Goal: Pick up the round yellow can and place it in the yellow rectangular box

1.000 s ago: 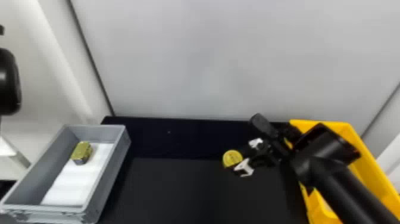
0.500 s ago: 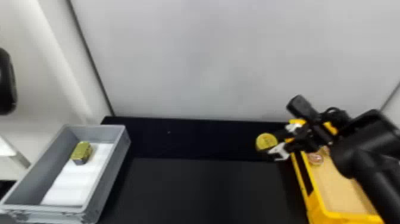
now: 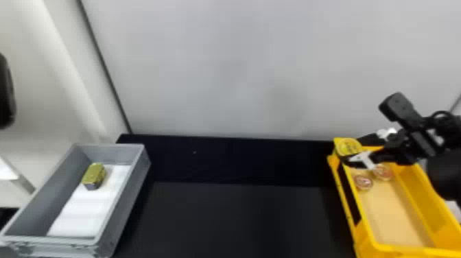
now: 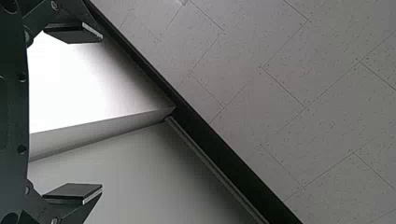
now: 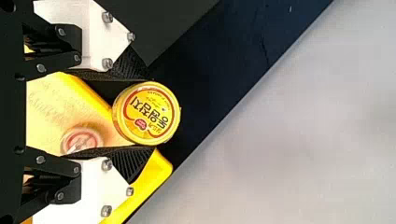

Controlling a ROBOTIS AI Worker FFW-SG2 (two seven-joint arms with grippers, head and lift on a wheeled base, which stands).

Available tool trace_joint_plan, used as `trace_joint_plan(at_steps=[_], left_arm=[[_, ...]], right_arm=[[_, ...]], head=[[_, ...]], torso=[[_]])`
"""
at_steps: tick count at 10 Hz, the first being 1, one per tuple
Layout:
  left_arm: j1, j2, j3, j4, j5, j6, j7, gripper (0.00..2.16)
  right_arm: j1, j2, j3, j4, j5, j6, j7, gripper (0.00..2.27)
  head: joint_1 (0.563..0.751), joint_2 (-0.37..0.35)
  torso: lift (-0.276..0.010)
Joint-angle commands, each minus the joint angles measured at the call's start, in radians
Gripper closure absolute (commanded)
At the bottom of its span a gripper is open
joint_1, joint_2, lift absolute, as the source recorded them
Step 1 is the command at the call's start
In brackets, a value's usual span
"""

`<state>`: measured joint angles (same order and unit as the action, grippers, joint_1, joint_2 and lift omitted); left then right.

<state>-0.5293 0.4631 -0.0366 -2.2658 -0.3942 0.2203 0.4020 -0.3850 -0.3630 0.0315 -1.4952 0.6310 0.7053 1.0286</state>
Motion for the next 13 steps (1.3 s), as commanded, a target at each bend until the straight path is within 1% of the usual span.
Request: trace_joint_plan(at_steps=[1,2,4,6,7,8,10,11,12,13], left_arm=[[-0.003,0.01,0.0,-0.008,0.0,0.011,-0.001,0.14],[-0.003,0.011,0.001,-0.011,0.0,0.013,-0.003,0.14],[-0.001,0.014,0.001,-0.011,0.0,0.013,-0.003,0.14],[0.003,0.017,0.006,-0.015,0.0,0.011,-0.003,0.14],[0.005,0.017,0.007,-0.017,0.0,0.011,-0.003,0.14],[0.006,0.017,0.009,-0.017,0.0,0.01,-0.003,0.14],[0.005,0.017,0.009,-0.017,0.0,0.007,-0.003,0.14],[0.003,0.016,0.009,-0.017,0.0,0.004,-0.003,0.14],[0.003,0.014,0.009,-0.017,0.0,0.004,-0.003,0.14],[0.0,0.013,0.007,-0.017,0.0,0.004,-0.003,0.14]], right_arm=[[0.037,-0.008,-0.073,-0.028,0.032,0.008,0.006,0.61],[0.054,-0.007,-0.113,-0.03,0.046,0.01,0.006,0.61],[0.089,0.013,-0.228,-0.022,0.075,0.018,0.0,0.61],[0.1,0.036,-0.335,0.015,0.075,0.021,-0.034,0.61],[0.098,0.042,-0.378,0.052,0.047,0.022,-0.063,0.61],[0.094,0.038,-0.393,0.101,-0.025,0.027,-0.12,0.61],[0.068,0.022,-0.398,0.227,-0.28,0.048,-0.257,0.61],[0.044,0.021,-0.397,0.297,-0.352,0.045,-0.295,0.61],[0.017,0.019,-0.395,0.371,-0.399,0.036,-0.307,0.61],[0.014,0.019,-0.389,0.395,-0.43,0.039,-0.344,0.61]], head=[[0.663,0.054],[0.663,0.054],[0.663,0.054],[0.663,0.054],[0.663,0.054],[0.663,0.054],[0.663,0.054],[0.663,0.054],[0.663,0.054],[0.663,0.054]], torso=[[-0.01],[-0.01],[-0.01],[-0.01],[-0.01],[-0.01],[-0.01],[-0.01],[-0.01],[-0.01]])
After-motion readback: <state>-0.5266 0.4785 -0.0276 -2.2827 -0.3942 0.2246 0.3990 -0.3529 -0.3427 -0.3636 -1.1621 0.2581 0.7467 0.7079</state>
